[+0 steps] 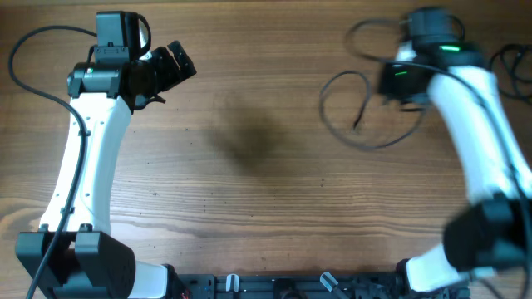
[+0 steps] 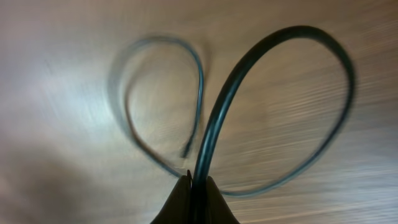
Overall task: Untangle cables
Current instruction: 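Carry the last cable to the right edge and release it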
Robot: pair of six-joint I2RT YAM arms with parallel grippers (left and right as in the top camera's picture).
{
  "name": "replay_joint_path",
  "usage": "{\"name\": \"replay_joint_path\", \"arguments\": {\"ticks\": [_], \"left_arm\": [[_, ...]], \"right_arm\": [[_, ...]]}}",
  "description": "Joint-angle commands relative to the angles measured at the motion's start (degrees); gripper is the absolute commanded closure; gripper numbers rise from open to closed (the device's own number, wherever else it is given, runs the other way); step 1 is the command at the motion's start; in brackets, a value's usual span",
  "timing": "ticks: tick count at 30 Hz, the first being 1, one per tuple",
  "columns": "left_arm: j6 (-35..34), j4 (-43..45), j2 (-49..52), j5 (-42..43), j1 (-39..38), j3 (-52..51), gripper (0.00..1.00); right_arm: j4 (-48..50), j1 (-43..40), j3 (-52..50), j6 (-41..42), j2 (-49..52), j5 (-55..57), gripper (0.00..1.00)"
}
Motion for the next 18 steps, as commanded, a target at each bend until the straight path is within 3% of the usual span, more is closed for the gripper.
{"name": "replay_joint_path", "arguments": {"ticks": [1,4,11,18], "left_arm": [[1.18,0.02,0.11,0.28,0.26,-0.04,0.00],[1.18,0.00,0.11,0.26,0.26,-0.04,0.00],[1.16,0.00,0.11,0.26,0.26,-0.04,0.00],[1.18,0.00,0.11,0.26,0.26,-0.04,0.00]], "right_arm": [[-1.66,-9.84,1.07,-1.73,-9.27,-0.90,0.96],[-2.10,-21.09,1.07,-2.23,-14.05,-0.74,0.96],[0.24,-41.05,1.07,2.89,-14.51,-0.72,0.96],[3.61,-44.28,0.92,2.34,-11.54,-5.81,0.96]]}}
